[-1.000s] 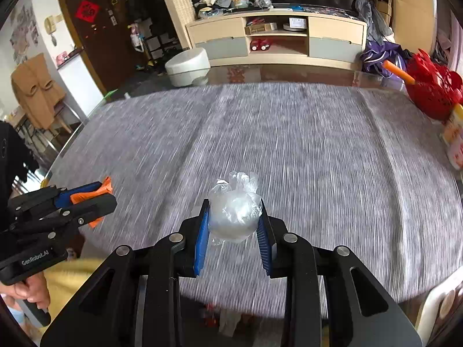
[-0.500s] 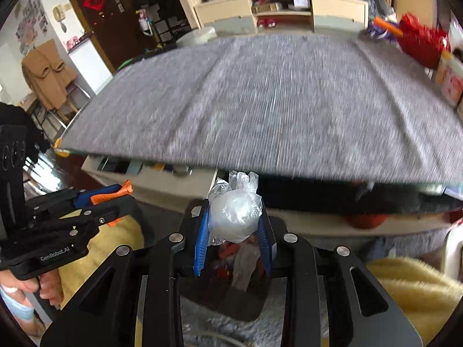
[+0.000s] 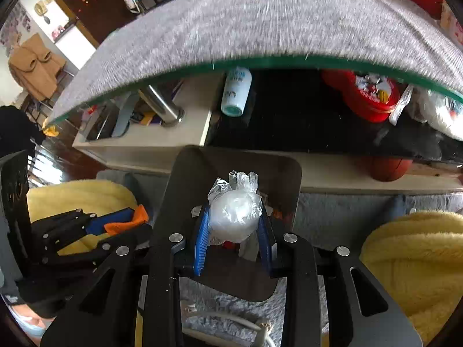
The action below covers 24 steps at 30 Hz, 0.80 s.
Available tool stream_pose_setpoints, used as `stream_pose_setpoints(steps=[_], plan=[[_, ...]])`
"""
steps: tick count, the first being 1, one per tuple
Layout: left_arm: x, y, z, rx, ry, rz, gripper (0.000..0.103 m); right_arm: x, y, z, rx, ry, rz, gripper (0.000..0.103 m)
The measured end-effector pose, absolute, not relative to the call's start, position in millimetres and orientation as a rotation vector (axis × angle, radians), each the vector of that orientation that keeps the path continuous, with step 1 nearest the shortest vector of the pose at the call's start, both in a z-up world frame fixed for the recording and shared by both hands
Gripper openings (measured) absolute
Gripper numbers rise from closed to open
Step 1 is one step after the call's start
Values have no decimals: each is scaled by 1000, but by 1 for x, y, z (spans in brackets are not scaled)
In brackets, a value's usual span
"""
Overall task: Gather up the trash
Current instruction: 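Lower orange cup and plastic bag into the bin and open both tools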
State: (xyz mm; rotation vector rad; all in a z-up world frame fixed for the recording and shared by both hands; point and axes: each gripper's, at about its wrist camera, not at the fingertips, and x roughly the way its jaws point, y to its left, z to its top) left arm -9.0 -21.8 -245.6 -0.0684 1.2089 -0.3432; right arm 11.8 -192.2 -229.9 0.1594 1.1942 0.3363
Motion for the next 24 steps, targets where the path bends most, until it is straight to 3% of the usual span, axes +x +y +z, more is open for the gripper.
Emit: stream_pose_setpoints(steps=[6, 9, 11, 15, 19, 24], plan=[[-8, -22, -254, -82, 1243, -344, 40, 15, -192, -241, 173, 1236, 326, 33], [-6, -22, -258, -91, 1253, -342, 53, 17, -193, -242, 187, 1244, 327, 39], [-5, -22, -258, -85, 1253, -338, 61, 20, -195, -242, 191, 1243, 317, 54], [-2, -16, -254, -82, 1239, -312, 72, 24, -205, -237, 206, 1227, 284, 69], [3, -1, -245, -93, 1216, -262, 81, 27, -223, -223, 215, 1182, 228, 92], [5, 12, -214, -88, 1129, -233, 94, 29, -242, -189, 184, 1089, 168, 100]])
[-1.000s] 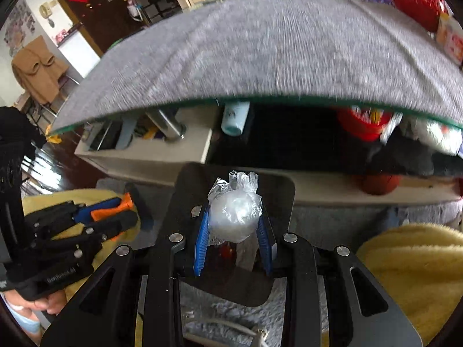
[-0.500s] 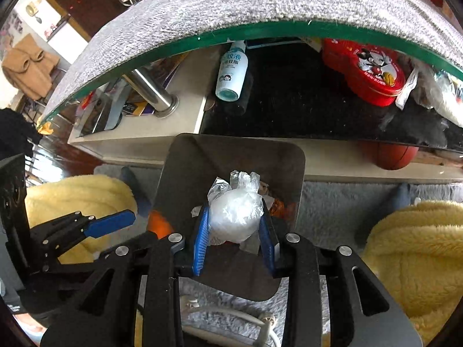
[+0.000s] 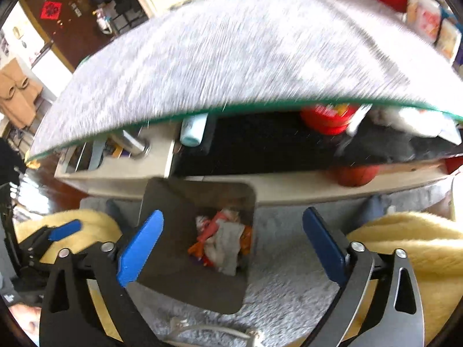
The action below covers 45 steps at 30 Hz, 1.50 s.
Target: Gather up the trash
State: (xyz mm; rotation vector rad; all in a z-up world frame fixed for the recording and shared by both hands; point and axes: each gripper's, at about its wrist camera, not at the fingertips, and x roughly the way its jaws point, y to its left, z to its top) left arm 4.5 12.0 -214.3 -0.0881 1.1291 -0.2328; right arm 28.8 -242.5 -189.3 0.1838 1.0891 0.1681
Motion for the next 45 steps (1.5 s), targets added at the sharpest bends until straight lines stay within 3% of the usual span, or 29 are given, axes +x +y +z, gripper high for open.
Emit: stream_pose_setpoints(steps=[21, 30, 45], plan=[[-37, 11, -16, 16, 510, -144, 95, -33, -257, -1, 43, 461, -38, 100], [-50, 11, 12, 14, 425, -117, 95, -54, -256, 25, 7, 364, -83, 100], [-54, 5, 17, 21, 398, -126, 95, -57, -254, 26, 28, 368, -74, 100]])
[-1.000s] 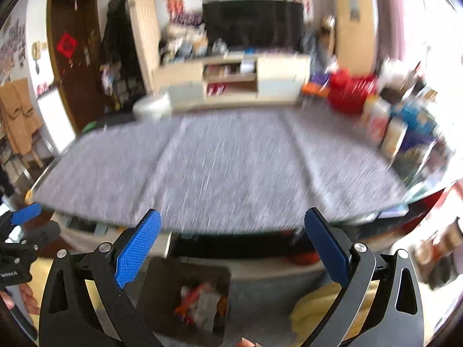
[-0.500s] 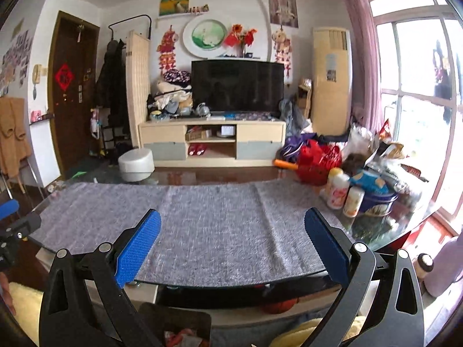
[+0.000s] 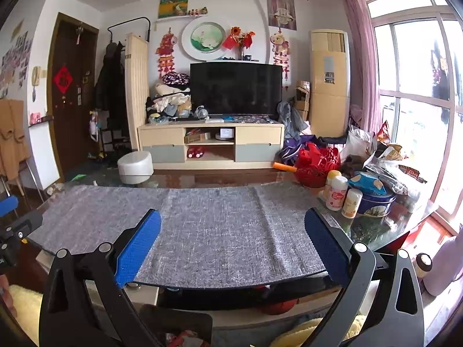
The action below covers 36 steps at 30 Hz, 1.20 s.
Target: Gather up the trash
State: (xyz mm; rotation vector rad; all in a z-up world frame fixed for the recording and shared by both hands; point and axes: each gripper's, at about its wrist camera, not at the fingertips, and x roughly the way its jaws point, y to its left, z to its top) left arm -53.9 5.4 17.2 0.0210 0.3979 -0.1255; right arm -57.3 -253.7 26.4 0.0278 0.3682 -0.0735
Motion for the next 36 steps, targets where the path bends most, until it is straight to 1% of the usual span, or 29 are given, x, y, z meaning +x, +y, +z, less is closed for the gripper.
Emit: stream_pose_setpoints(steps=[36], plan=[[-60, -2, 20, 6, 391, -118, 95, -53, -248, 26, 25, 383, -45, 100]])
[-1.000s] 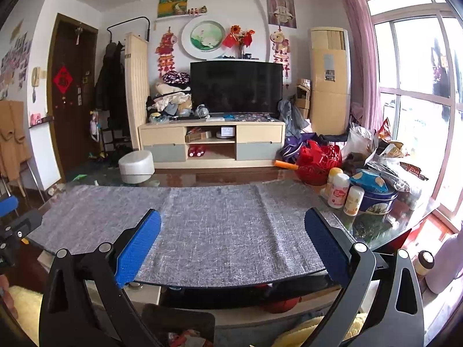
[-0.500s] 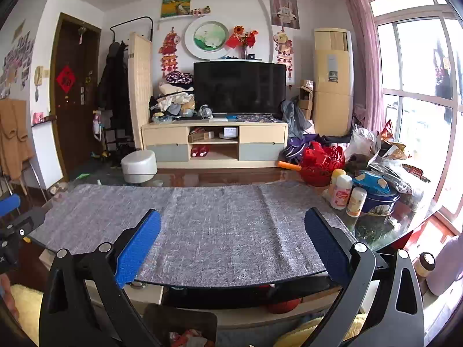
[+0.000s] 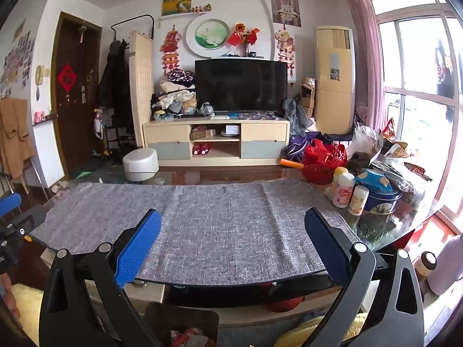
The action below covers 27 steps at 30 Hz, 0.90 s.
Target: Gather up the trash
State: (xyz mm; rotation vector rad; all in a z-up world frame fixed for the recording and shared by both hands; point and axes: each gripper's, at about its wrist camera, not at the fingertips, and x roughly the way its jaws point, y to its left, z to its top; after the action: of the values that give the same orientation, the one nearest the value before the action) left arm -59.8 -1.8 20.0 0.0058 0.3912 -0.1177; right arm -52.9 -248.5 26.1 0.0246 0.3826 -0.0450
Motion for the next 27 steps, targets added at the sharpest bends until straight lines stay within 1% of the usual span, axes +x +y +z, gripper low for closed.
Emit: stream_pose_setpoints(steps=[27], plan=[[-62, -4, 24, 1, 382, -116, 95, -54, -241, 29, 29, 382, -37, 100]])
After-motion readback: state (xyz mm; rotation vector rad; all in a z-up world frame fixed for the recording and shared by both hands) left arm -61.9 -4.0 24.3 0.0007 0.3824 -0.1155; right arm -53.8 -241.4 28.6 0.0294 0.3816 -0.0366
